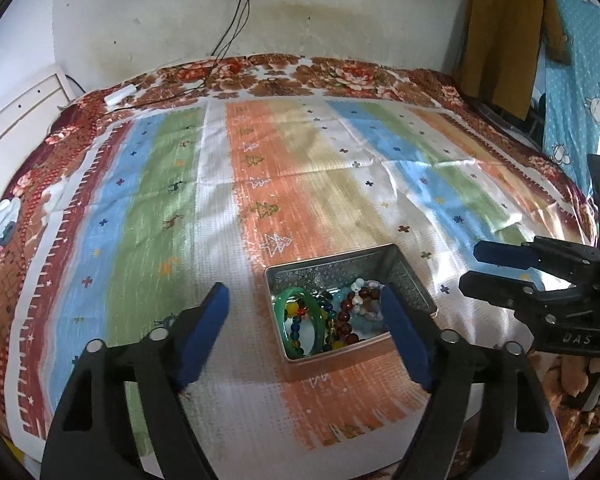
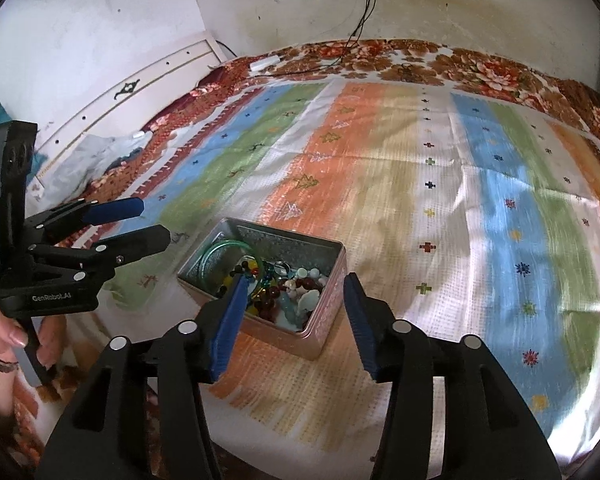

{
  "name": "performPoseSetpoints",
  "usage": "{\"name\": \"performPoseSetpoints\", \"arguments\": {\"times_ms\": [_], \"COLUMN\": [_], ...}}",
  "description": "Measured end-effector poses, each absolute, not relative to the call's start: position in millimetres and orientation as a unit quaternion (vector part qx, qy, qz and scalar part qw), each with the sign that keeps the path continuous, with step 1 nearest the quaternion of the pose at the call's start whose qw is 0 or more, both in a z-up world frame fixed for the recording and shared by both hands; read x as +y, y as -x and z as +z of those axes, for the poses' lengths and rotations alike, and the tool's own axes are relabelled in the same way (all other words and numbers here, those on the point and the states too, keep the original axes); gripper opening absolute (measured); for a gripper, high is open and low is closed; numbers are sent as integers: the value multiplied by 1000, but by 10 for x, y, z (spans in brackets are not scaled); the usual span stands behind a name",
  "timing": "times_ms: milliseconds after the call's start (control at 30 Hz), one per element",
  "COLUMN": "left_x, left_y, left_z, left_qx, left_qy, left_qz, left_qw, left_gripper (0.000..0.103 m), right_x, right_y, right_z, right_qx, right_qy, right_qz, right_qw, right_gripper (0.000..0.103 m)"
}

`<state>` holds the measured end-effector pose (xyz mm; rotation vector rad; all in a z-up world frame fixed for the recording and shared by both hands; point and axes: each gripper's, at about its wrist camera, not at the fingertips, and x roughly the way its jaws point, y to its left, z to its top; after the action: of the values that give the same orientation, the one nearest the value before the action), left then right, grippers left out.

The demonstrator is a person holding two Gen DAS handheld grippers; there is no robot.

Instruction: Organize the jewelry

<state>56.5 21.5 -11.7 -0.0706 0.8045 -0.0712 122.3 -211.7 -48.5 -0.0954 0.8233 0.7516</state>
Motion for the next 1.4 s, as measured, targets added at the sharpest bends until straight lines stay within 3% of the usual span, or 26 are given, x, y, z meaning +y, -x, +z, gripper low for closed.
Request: {"name": "performPoseSetpoints", "arguments": {"times_ms": [167, 700, 1400], "left_x": [219, 76, 27], "left_y": [-512, -213, -94], "left_z": [-116, -89, -113], "left_qx": [391, 362, 348], "left_qy": [41, 28, 19], "left_qz": [-33, -24, -26], "left_qw": [919, 932, 937], "left_gripper": [85, 97, 97], "right_x": [-2180, -2438, -2425], "right_y": [-1152, -796, -813], "right_z": [-480, -451, -526], "right_qx": [387, 346, 348], "right_qy": [39, 16, 11], "right_qz": [358, 328, 332], "right_qw": [849, 879, 877], "right_gripper": [57, 89, 90]}}
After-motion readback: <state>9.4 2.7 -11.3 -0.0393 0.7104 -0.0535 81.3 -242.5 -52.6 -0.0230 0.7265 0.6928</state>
